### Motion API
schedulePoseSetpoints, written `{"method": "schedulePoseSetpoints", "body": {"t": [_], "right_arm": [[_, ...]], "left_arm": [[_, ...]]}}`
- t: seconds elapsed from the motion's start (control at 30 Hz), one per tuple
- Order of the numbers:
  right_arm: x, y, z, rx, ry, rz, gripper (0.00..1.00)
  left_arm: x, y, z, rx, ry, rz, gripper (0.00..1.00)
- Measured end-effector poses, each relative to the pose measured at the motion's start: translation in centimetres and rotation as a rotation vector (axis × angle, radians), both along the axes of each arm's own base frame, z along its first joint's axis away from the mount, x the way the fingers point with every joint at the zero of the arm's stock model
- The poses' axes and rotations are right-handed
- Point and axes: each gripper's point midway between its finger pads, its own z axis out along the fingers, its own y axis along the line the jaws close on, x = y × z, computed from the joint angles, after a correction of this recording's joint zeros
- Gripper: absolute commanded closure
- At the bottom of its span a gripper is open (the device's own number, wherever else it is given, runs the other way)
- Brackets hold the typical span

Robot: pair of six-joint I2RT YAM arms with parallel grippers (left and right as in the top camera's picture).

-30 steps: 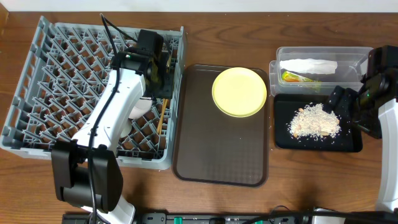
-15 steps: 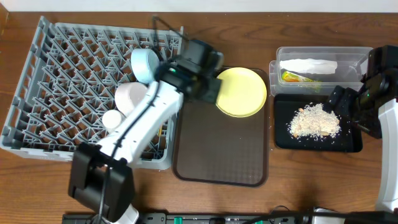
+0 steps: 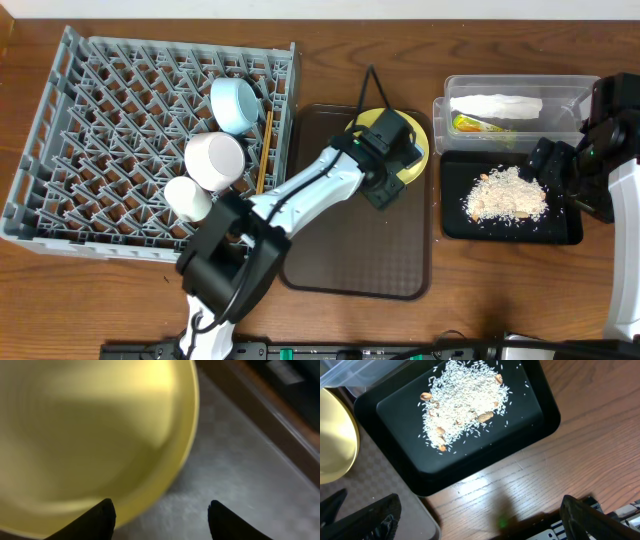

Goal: Sort waste into correct bins and load items into the dishwasher
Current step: 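Reach the left gripper to the yellow plate rim and grasp it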

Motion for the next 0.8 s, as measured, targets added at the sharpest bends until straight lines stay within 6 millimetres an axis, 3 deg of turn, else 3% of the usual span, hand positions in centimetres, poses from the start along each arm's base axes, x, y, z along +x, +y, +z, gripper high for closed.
{"method": "schedulePoseSetpoints", "body": {"t": [0.23,0.33,0.53,0.8], "right_arm": [[0.0,0.0,0.0,0.000,0.000,0.000,0.01],[0.0,0.0,0.0,0.000,0.000,0.000,0.01],[0.0,0.0,0.0,0.000,0.000,0.000,0.01],[0.1,0.0,0.0,0.000,-0.002,0.000,0.01]], "left_arm": [[0.5,0.4,-2.0,0.052,-0.015,-0.016,0.38],[0.1,0.7,-2.2,0.071,-0.004,-0.021,0.44],[-3.2,1.9,-3.0,0.166,0.088,-0.062,0.50],[-6.3,0.9,-3.4,0.206,0.118,-0.136,0.54]]}}
